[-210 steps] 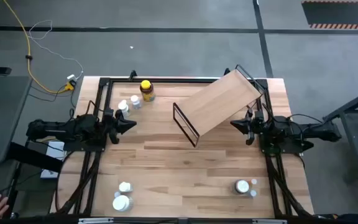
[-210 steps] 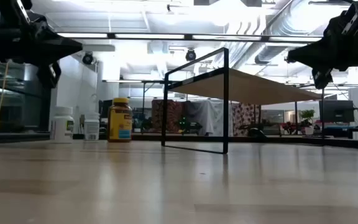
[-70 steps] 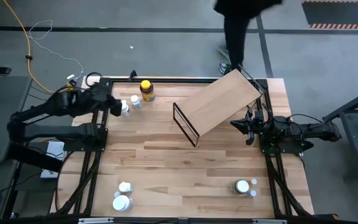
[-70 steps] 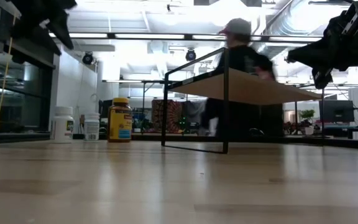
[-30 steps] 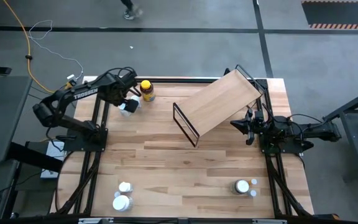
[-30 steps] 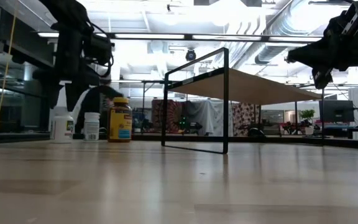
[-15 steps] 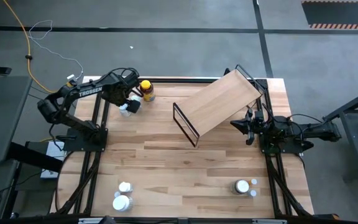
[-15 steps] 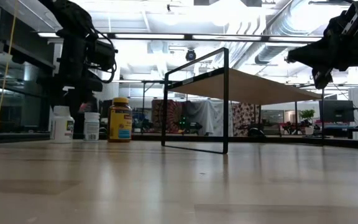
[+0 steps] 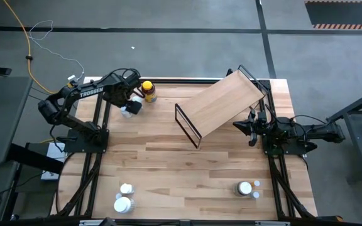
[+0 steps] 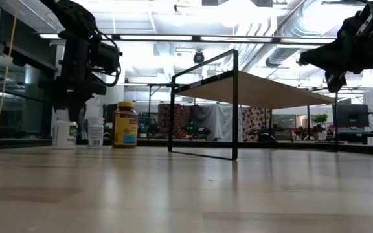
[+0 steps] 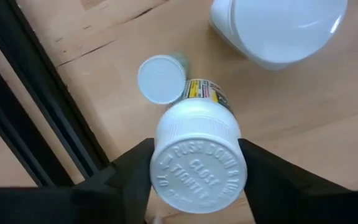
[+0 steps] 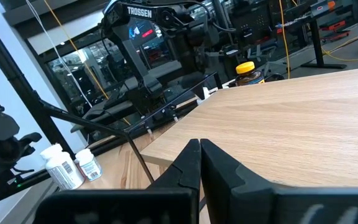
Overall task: Pick and place medicine bottles onto shelf by color
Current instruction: Put the large white pill bottle on the shelf
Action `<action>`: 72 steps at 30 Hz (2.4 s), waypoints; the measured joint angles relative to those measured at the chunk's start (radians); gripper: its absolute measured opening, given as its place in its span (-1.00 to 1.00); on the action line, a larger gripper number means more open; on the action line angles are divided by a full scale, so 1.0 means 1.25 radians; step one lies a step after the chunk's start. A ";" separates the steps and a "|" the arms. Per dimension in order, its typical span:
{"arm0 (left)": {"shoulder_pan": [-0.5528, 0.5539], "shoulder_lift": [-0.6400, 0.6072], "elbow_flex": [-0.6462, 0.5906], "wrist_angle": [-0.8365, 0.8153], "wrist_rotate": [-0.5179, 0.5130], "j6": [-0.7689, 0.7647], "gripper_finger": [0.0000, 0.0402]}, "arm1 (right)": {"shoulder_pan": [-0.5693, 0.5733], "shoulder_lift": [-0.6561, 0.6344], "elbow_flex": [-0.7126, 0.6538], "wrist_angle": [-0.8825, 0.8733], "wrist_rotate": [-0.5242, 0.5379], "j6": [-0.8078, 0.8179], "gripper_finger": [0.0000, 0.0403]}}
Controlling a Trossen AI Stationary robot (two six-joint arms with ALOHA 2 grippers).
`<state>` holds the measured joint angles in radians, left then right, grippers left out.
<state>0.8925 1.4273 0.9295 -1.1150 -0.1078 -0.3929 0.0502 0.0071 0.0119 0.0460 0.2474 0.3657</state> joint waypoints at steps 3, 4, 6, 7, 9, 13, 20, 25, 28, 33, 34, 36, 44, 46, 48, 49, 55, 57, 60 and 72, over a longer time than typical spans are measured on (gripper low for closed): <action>0.000 0.000 0.000 -0.037 0.002 0.012 -0.09 | 0.000 0.000 0.000 0.000 0.000 0.000 -1.00; 0.000 0.000 0.000 -0.054 0.002 0.018 -0.09 | 0.000 0.000 0.000 0.000 0.000 0.000 -1.00; 0.000 -0.006 0.000 -0.092 0.002 0.024 -0.09 | 0.000 0.000 0.000 0.000 0.000 0.000 -1.00; 0.000 -0.012 0.001 -0.114 0.002 0.024 -0.09 | 0.000 0.000 0.000 0.000 0.000 0.000 -1.00; -0.004 -0.025 0.014 -0.157 0.003 0.032 -0.08 | 0.000 0.000 0.000 0.000 0.000 0.000 -1.00; -0.026 -0.068 0.082 -0.241 0.011 0.054 -0.04 | 0.000 0.000 0.000 0.000 0.000 0.000 -1.00; -0.137 -0.110 0.301 -0.311 0.011 0.052 -0.07 | 0.000 0.000 0.000 0.000 0.000 0.000 -1.00; -0.243 -0.056 0.506 -0.323 0.012 0.052 -0.06 | 0.000 0.000 0.000 0.000 0.000 0.000 -1.00; -0.295 0.009 0.641 -0.325 0.012 0.062 -0.05 | 0.000 0.000 0.000 0.000 0.000 0.000 -1.00; -0.367 0.151 0.863 -0.326 0.000 0.100 -0.05 | 0.000 0.000 0.000 0.000 0.000 0.000 -1.00; -0.379 0.181 0.901 -0.326 -0.005 0.111 -0.05 | 0.000 0.000 0.000 0.000 0.000 0.000 -1.00; -0.400 0.238 0.970 -0.326 -0.008 0.130 -0.05 | 0.000 0.000 0.000 0.000 0.000 0.000 -1.00; -0.461 0.416 1.105 -0.301 -0.007 0.223 -0.05 | 0.000 0.000 0.000 0.000 0.000 0.000 -1.00; -0.471 0.439 1.106 -0.281 -0.007 0.253 -0.05 | 0.000 0.000 0.000 0.000 0.000 0.000 -1.00; -0.478 0.458 1.106 -0.267 -0.007 0.274 -0.05 | 0.000 0.000 0.000 0.000 0.000 0.000 -1.00; -0.481 0.466 1.106 -0.267 -0.007 0.283 -0.05 | 0.000 0.000 0.000 0.000 0.000 0.000 -1.00; -0.477 0.487 1.106 -0.266 -0.028 0.324 -0.05 | 0.000 0.000 0.000 0.000 0.000 0.000 -1.00; -0.477 0.486 1.106 -0.258 -0.050 0.328 -0.05 | 0.000 0.000 0.000 0.000 0.000 0.000 -1.00; -0.471 0.486 1.107 -0.255 -0.060 0.350 -0.05 | 0.000 0.000 0.000 0.000 0.000 0.000 -1.00; -0.463 0.486 1.066 -0.264 -0.063 0.366 0.04 | 0.000 0.000 0.000 0.000 0.000 0.000 -1.00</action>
<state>0.3141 2.0346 2.2622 -1.4452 -0.1871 0.0647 0.0504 0.0071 0.0118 0.0460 0.2474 0.3660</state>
